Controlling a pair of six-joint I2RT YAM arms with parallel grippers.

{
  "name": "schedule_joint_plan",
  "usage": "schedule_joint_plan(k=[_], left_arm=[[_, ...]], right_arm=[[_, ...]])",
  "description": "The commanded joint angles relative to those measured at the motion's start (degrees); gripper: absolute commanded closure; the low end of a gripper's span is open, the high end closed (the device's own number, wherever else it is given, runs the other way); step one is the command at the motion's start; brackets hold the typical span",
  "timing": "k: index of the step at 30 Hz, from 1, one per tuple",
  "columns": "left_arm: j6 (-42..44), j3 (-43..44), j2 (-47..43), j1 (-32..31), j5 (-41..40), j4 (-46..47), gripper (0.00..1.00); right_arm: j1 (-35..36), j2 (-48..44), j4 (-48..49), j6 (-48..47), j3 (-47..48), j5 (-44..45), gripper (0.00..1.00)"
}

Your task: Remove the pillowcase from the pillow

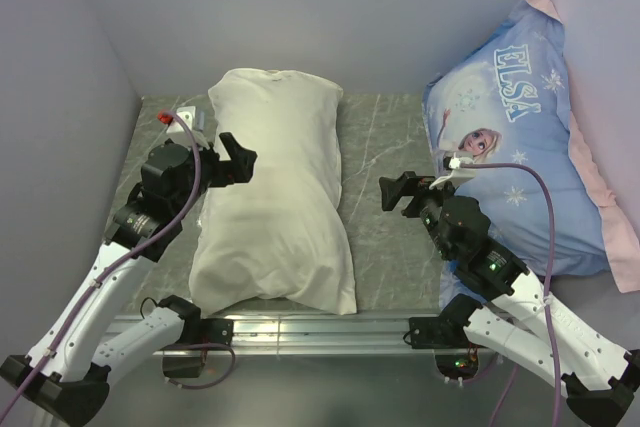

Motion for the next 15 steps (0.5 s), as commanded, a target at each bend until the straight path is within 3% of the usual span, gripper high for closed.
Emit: schedule_joint_plan(k=[1, 10, 15], left_arm=[[0.03, 3.22, 0.53, 0.01, -0.64, 0.43, 0.01], [-0.67, 2.78, -0.61, 0.01, -2.39, 0.86, 0.01], [-4.18, 3.4, 1.67, 0.1, -9.67, -4.13, 0.01]], right_arm=[[0.21, -0.37, 0.77, -0.29, 0.51, 0.02, 0.0], [0.21, -0.28, 0.16, -0.55, 0.6, -0.86, 0.0], [1.79, 4.19, -1.34, -0.12, 2.96, -7.44, 0.0]])
